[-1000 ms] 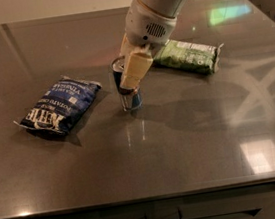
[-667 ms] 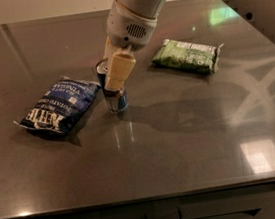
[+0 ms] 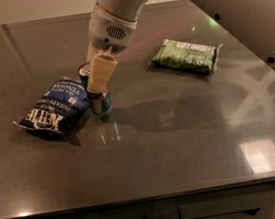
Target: Move redbull can near blue chip bag
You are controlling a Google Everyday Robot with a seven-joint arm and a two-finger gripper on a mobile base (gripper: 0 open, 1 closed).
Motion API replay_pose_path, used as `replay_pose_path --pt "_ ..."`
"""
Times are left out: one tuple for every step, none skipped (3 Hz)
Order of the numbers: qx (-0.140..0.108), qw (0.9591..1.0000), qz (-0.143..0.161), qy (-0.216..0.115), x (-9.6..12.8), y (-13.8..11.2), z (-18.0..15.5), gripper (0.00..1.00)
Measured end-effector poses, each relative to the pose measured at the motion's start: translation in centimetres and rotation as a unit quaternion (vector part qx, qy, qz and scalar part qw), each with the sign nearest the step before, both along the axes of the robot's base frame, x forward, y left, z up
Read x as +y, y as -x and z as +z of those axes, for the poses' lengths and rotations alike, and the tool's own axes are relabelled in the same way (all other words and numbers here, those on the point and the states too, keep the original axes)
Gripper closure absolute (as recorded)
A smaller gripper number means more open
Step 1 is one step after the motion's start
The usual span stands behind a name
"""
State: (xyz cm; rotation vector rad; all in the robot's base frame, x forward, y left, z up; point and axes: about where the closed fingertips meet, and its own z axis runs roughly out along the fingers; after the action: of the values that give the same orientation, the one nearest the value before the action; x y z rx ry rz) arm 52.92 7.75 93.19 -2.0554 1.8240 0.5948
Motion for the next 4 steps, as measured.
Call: replay_pose_path --pt "0.003 1.0 0.005 -0.005 1.04 -0.3 -0.25 0.59" --pt "0.002 1.0 0.005 -0.006 1.23 -0.36 -0.28 0.35" --pt "0.001 1.0 0.005 -0.008 1.44 -0.42 -0.33 0.13" --pt "0.0 0.9999 0.005 -0.009 1.64 -0.48 -0.38 0.0"
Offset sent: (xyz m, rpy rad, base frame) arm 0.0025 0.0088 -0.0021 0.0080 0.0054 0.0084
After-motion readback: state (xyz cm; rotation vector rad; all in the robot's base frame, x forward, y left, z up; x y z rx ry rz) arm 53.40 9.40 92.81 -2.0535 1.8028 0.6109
